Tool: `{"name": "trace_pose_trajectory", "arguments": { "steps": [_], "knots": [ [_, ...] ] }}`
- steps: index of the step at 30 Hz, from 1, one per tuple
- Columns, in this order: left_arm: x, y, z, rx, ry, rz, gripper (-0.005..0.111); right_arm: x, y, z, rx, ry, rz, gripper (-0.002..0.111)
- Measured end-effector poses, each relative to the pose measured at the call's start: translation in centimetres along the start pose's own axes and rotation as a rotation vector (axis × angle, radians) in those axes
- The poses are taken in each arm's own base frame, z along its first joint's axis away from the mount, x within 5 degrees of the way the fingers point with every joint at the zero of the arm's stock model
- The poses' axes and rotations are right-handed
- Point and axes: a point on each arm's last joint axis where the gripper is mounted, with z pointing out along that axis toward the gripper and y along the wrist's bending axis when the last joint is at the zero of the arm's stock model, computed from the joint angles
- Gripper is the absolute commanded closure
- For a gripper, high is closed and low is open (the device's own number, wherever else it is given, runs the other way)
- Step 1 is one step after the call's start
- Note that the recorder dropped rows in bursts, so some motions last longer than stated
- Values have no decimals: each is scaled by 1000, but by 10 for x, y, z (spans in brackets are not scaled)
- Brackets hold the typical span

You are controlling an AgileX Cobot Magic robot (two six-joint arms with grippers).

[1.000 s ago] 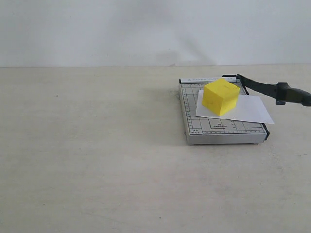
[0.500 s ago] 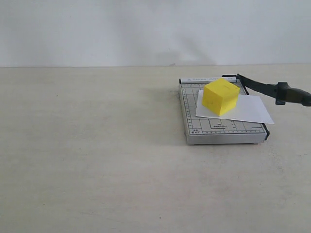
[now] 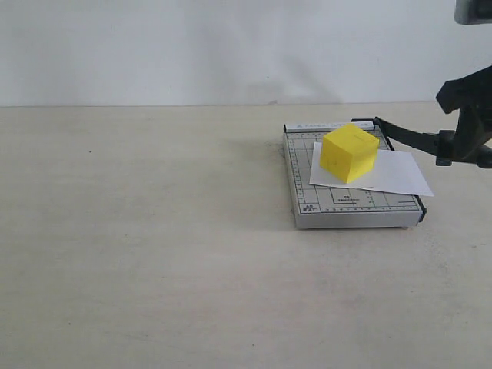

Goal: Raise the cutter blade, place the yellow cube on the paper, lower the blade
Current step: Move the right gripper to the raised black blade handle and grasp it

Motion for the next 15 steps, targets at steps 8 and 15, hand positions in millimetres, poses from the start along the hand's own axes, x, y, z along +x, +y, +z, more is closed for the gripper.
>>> {"name": "trace_pose_trajectory", "arguments": {
  "steps": [8, 15],
  "knots": [
    [0, 0, 0, 0, 0, 0, 102, -5, -5, 2, 58, -41, -24, 53],
    [0, 0, 0, 0, 0, 0, 102, -9, -6, 5, 60, -64, -22, 53]
  ]
}}
